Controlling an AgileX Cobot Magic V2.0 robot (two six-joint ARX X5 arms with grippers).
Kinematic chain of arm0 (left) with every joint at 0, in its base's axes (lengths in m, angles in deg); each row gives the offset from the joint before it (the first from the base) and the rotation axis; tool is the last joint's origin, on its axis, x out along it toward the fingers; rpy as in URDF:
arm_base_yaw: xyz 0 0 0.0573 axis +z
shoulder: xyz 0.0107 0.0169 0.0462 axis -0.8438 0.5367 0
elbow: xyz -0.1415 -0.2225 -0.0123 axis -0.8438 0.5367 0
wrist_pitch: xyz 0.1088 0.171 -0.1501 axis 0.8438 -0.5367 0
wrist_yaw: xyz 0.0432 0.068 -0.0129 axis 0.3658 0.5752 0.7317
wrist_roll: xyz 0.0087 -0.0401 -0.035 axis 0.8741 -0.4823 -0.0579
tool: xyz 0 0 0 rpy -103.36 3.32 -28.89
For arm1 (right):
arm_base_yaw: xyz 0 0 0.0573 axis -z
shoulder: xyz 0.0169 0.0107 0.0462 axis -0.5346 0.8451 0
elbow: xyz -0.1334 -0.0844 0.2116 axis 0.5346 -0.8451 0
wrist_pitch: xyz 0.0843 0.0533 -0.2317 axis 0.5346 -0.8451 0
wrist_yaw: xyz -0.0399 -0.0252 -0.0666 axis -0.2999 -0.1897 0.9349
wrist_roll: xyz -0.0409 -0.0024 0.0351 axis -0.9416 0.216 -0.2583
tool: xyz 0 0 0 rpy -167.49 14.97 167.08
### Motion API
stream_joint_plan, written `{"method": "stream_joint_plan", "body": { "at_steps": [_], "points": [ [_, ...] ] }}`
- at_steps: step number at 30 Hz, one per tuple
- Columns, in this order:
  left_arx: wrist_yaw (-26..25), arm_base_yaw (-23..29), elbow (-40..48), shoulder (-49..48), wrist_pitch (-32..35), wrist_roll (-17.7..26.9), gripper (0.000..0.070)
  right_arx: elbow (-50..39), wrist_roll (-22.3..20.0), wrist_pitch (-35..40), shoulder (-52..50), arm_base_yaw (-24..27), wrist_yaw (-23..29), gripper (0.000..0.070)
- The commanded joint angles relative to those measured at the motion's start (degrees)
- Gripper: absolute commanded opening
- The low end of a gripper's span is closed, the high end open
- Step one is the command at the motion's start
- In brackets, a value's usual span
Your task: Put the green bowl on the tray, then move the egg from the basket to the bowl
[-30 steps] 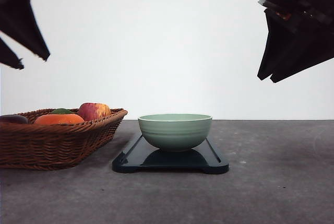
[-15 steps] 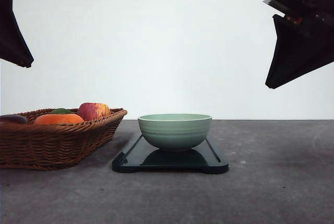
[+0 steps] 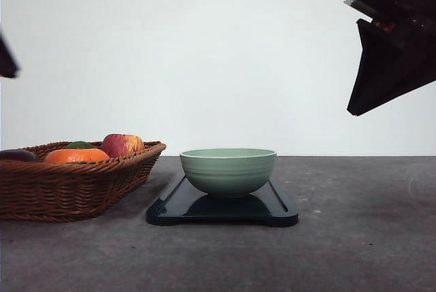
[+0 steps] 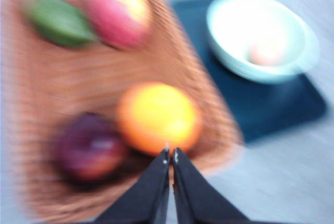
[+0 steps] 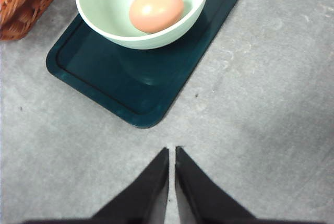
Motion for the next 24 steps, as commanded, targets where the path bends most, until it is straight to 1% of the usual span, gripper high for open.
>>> {"method": "stream_joint_plan", "body": {
  "at_steps": [1,5,8,10,15,19,24],
  "points": [
    [0.22,2.43,3.71,-3.02,3.79,1.80,0.0000,0.15,-0.25,0.58,0.48,-0.33,-0.07,0.0013],
    [0.36,9.17,14.12,-13.57,13.80,1.83,0.0000,0.15,-0.25,0.58,0.48,-0.33,-0.07,0.0013],
    [0.41,12.97,20.74,-21.67,18.06,1.94,0.0000,0.15,-0.25,0.58,0.48,-0.33,-0.07,0.0013],
    [0.61,15.04,24.20,-25.99,19.33,1.96,0.0000,0.15,-0.25,0.58,0.48,-0.33,-0.07,0.0013],
    [0.98,19.24,30.56,-33.38,19.73,1.96,0.0000,0.15,-0.25,0.58,0.48,-0.33,-0.07,0.0013],
    [1.01,21.32,30.89,-36.86,15.20,2.76,0.0000,0.15,-0.26,0.60,0.48,-0.33,-0.07,0.0013],
    [1.00,21.70,30.89,-37.24,15.09,2.64,0.0000,0.15,-0.26,0.57,0.48,-0.33,-0.07,0.0013]
  ]
}}
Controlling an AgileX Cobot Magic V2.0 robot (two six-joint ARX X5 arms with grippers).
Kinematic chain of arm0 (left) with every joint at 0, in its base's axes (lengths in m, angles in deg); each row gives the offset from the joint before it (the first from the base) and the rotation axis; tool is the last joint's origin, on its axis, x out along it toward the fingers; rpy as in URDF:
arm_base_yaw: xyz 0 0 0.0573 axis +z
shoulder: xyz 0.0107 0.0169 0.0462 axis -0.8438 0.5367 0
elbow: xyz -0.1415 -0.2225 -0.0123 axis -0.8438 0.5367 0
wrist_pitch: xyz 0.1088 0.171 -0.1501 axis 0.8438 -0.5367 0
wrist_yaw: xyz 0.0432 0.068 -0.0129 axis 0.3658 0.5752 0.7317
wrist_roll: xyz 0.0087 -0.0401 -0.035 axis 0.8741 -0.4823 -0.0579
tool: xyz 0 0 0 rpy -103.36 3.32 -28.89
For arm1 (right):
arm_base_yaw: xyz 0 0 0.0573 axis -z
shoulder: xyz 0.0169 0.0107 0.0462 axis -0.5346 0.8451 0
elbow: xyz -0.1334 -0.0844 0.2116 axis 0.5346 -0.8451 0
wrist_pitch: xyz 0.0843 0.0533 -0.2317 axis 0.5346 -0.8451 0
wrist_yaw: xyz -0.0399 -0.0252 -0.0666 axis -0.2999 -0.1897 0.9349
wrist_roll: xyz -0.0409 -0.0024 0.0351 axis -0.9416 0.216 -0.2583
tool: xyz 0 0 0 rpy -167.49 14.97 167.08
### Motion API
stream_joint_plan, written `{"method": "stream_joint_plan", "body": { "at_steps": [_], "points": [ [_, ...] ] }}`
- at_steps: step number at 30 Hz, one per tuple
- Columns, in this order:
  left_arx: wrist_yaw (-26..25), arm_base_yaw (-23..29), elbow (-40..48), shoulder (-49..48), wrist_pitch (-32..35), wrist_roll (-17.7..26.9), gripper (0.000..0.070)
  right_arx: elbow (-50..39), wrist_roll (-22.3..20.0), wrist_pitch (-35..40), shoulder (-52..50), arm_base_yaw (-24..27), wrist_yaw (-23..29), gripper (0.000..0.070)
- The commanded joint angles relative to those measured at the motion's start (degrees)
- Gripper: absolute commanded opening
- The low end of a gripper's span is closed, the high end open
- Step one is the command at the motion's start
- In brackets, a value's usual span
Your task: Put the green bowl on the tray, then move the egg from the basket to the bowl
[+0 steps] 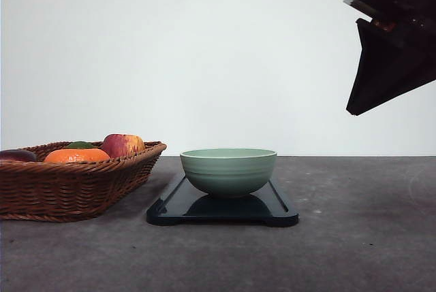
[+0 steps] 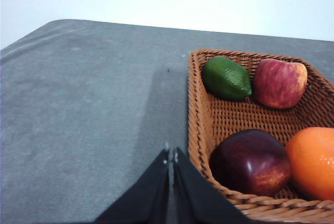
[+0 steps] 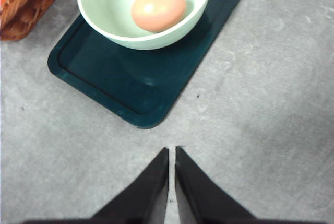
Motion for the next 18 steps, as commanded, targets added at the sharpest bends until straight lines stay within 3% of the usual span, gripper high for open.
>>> {"method": "stream_joint_plan", "body": {
  "at_steps": [1,14,18],
  "points": [
    [0.12,0.04,1.11,-0.07,0.74,0.66,0.0000,0.15,-0.26,0.55,0.48,-0.33,-0.04,0.0013],
    [0.12,0.04,1.11,-0.07,0.77,0.66,0.0000,0.15,-0.41,0.52,0.43,-0.32,-0.04,0.0013],
    [0.10,0.04,1.11,-0.07,0.77,0.66,0.0000,-1.55,-7.17,3.60,-2.29,0.65,3.90,0.0013]
  ]
}}
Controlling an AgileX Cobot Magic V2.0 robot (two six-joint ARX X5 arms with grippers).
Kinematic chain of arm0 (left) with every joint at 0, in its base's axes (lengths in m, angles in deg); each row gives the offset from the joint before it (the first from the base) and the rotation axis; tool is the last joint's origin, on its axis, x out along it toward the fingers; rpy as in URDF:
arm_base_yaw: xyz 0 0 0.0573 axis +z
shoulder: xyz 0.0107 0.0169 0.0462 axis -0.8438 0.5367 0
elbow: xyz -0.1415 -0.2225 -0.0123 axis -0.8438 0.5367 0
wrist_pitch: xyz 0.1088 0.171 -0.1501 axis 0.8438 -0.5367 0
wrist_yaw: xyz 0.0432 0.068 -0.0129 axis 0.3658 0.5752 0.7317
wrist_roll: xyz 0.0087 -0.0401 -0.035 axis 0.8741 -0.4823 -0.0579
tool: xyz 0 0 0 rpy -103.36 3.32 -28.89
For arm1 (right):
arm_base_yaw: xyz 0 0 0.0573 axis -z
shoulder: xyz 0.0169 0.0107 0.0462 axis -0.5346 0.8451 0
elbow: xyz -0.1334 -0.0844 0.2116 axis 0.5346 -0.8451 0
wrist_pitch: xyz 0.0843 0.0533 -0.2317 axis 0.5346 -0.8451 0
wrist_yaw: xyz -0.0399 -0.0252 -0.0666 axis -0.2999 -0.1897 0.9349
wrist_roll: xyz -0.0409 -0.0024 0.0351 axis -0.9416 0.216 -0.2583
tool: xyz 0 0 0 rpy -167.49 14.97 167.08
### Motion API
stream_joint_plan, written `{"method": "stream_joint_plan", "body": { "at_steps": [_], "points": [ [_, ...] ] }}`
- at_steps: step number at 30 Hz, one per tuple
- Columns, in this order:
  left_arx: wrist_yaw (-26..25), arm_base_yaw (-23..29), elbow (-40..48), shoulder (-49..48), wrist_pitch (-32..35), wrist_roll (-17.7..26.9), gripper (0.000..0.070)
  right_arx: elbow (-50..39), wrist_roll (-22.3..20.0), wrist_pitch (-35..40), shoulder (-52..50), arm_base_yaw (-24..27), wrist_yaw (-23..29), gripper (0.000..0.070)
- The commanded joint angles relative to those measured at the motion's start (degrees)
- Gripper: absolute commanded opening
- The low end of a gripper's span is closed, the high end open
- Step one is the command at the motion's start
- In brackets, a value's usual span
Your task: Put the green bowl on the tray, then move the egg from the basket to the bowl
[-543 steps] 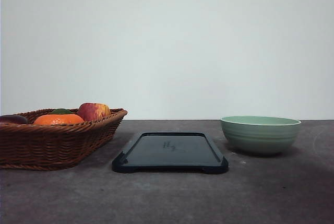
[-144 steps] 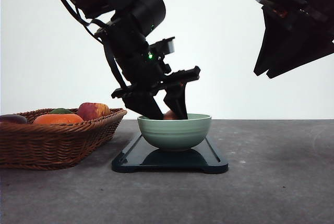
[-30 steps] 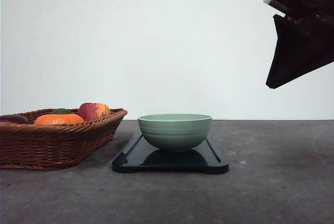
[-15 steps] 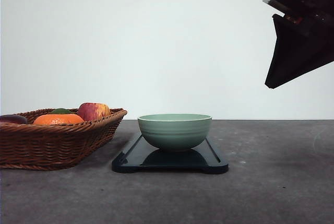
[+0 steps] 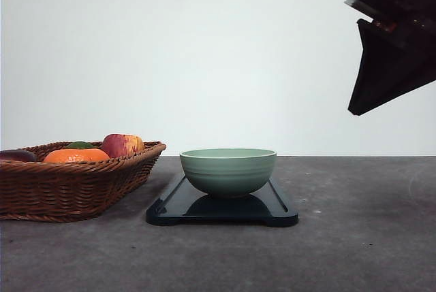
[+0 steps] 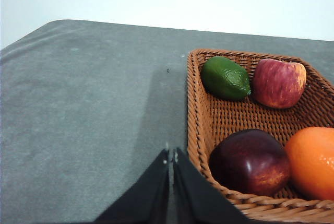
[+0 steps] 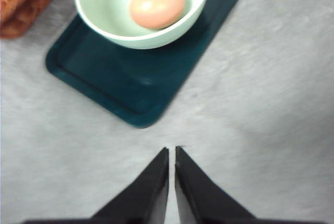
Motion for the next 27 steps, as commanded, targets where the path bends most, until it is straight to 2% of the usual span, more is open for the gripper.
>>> {"method": "stream_joint_plan", "body": {
  "at_steps": [1,3,6,11,15,20,22,27],
  "points": [
    [0.12,0.04,1.11,-0.07,0.78,0.66,0.0000,-2.01,-5.93,4.93,-2.01,0.43,2.50,0.0013],
    [0.13,0.04,1.11,-0.07,0.78,0.66,0.0000,-6.80,-8.49,13.33,-5.76,1.58,3.47,0.0013],
    [0.13,0.04,1.11,-0.07,0.79,0.66,0.0000,-15.71,-9.26,24.76,-13.09,4.45,3.43,0.0013],
    [0.11,0.04,1.11,-0.07,0.79,0.66,0.0000,-29.20,-9.38,34.77,-27.41,10.06,3.45,0.0013],
    [0.13,0.04,1.11,-0.07,0.79,0.66,0.0000,-36.58,-8.87,34.76,-38.79,15.09,3.45,0.0013],
    [0.11,0.04,1.11,-0.07,0.77,0.66,0.0000,-42.72,-6.26,33.88,-49.65,20.70,3.51,0.0013],
    [0.12,0.04,1.11,-0.07,0.79,0.66,0.0000,-42.62,-6.24,29.36,-53.07,22.52,3.45,0.0013],
    [0.11,0.04,1.09,-0.07,0.83,0.66,0.0000,-42.62,-6.15,23.32,-60.65,24.96,3.52,0.0013]
  ]
}}
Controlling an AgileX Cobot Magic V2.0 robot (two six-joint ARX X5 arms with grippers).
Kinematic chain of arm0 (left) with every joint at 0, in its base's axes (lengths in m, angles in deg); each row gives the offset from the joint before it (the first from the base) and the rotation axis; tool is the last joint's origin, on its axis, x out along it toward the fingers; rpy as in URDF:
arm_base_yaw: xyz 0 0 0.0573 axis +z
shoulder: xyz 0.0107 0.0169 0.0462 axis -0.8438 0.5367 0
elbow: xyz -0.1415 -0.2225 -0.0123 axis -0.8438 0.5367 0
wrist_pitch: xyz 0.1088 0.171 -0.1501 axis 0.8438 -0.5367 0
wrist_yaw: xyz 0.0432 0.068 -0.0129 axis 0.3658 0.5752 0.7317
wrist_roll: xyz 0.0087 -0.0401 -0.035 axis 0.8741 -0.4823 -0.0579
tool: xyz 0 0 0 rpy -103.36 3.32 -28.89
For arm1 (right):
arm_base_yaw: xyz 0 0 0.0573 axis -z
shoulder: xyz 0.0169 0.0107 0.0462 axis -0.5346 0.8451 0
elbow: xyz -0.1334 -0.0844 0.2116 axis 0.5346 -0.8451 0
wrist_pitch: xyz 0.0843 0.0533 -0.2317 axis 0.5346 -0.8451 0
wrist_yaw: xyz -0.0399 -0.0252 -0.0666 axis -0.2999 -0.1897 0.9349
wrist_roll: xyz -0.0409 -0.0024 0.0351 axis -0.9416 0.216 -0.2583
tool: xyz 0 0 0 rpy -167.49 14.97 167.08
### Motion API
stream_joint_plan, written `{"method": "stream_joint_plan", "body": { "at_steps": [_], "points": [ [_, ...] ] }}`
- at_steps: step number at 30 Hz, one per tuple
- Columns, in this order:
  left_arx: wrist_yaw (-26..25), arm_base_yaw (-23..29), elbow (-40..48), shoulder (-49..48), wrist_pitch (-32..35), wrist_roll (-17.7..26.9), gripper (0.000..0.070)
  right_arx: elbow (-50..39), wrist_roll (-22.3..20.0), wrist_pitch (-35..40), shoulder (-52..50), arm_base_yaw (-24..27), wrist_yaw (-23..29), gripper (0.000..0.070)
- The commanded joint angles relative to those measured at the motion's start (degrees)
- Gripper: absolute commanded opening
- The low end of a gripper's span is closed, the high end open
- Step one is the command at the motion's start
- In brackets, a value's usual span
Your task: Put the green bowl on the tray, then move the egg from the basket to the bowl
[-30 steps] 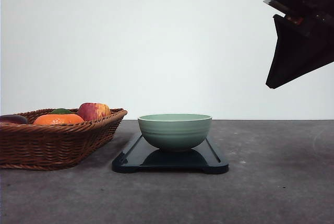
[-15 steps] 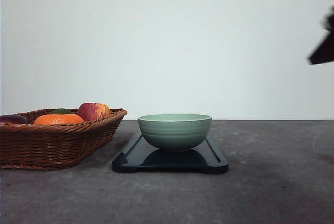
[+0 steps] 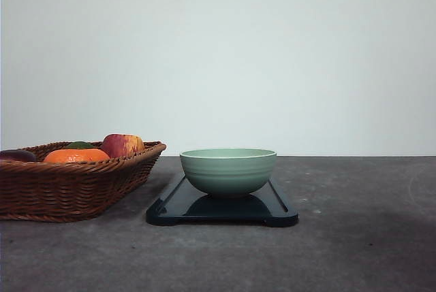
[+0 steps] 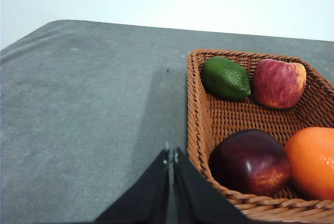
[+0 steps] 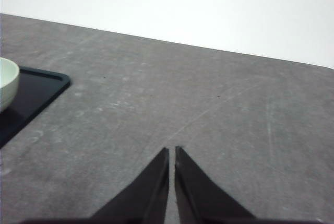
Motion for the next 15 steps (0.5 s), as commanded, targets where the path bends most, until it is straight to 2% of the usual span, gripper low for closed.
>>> {"method": "stream_joint_plan", "body": {
  "at_steps": [1,15],
  "points": [
    [0.11,0.04,1.09,-0.07,0.81,0.63,0.0000,-0.25,0.88,-0.39,-2.02,0.17,0.07,0.0013],
    [0.11,0.02,1.07,0.00,0.90,0.62,0.0000,-0.23,1.87,1.01,-2.05,0.03,-0.11,0.0013]
  ]
}}
